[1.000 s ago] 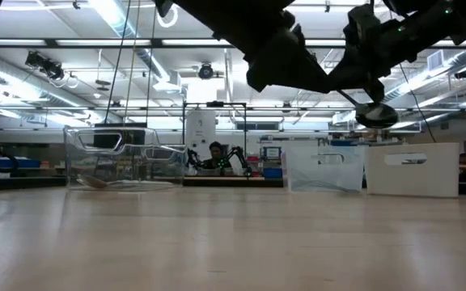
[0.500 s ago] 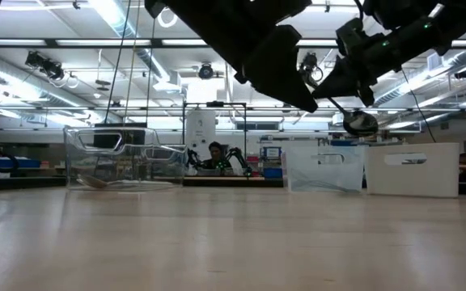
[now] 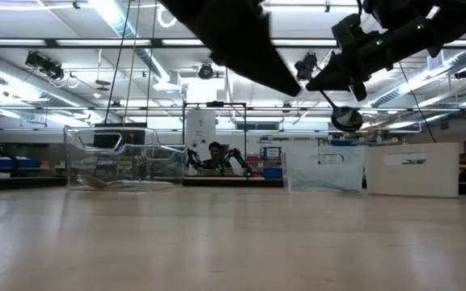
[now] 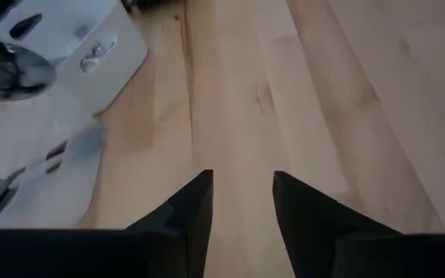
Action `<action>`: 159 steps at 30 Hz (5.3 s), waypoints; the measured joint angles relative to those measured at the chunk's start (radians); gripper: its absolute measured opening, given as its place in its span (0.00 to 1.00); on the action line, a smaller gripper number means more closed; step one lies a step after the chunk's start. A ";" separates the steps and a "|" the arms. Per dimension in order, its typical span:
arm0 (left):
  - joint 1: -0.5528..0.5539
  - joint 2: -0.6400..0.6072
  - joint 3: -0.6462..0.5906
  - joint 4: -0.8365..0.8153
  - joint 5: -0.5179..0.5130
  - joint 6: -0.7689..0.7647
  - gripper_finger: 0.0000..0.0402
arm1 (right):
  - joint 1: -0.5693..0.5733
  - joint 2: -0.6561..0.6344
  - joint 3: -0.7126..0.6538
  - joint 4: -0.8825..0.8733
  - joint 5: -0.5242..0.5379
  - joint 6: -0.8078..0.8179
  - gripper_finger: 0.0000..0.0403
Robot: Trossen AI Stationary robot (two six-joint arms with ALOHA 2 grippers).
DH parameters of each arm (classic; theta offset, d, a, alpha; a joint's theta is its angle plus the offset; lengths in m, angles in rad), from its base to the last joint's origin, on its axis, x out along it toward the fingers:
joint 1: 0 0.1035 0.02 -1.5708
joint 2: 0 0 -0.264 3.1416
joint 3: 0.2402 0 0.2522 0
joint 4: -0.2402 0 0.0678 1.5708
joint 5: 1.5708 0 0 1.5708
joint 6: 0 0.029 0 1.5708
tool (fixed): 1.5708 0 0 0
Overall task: Sort silverware by color (type)
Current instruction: Put the black spoon into the transparent white bin, then return to Home Position
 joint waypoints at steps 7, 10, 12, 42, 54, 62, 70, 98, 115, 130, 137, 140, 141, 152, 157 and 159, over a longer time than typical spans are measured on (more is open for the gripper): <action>0.004 -0.125 -0.139 0.010 -0.017 -0.034 0.35 | -0.054 0.081 0.024 0.002 -0.064 0.000 0.04; 0.004 -0.178 -0.207 0.028 -0.019 -0.045 0.35 | -0.068 0.121 0.046 0.013 -0.068 0.000 0.04; 0.005 -0.213 -0.249 0.065 -0.019 -0.039 0.35 | -0.080 0.142 0.063 0.010 -0.072 -0.002 0.04; 0.075 -0.783 -0.802 0.303 -0.033 -0.064 0.35 | -0.264 0.427 0.394 -0.202 -0.062 -0.036 0.04; 0.099 -0.924 -0.905 0.348 -0.044 -0.057 0.35 | -0.254 0.457 0.383 -0.269 -0.062 0.002 0.04; 0.096 -0.947 -0.905 0.332 -0.044 -0.058 0.35 | -0.249 0.461 0.383 -0.290 -0.063 0.016 0.04; 0.091 -0.952 -0.905 0.334 -0.044 -0.066 0.35 | -0.249 0.461 0.383 -0.339 -0.071 0.035 0.04; 0.092 -0.950 -0.905 0.333 -0.044 -0.085 0.35 | -0.229 0.462 0.295 -0.279 -0.016 -0.020 0.04; 0.093 -0.950 -0.905 0.333 -0.044 -0.083 0.35 | -0.222 0.531 0.201 -0.173 -0.061 0.095 0.04; 0.092 -0.950 -0.905 0.295 -0.044 -0.089 0.35 | -0.310 0.617 0.203 -0.173 -0.139 0.224 0.06; 0.091 -0.951 -0.905 0.280 -0.039 -0.094 0.35 | -0.329 0.617 0.202 -0.187 -0.180 0.209 0.18; 0.091 -0.971 -0.905 0.281 -0.038 -0.055 0.35 | -0.329 0.601 0.202 -0.186 -0.213 0.178 0.24; 0.092 -0.983 -0.905 0.282 -0.039 -0.050 0.35 | -0.329 0.588 0.202 -0.185 -0.222 0.167 0.26; 0.130 -1.167 -1.057 0.314 -0.040 -0.066 0.35 | -0.305 0.420 0.202 -0.192 -0.233 0.110 0.32; 0.150 -1.275 -1.127 0.320 -0.040 -0.100 0.35 | -0.263 0.325 0.202 -0.197 -0.207 0.073 0.32; 0.154 -1.328 -1.150 0.319 -0.040 -0.110 0.35 | -0.238 0.283 0.202 -0.201 -0.180 0.051 0.32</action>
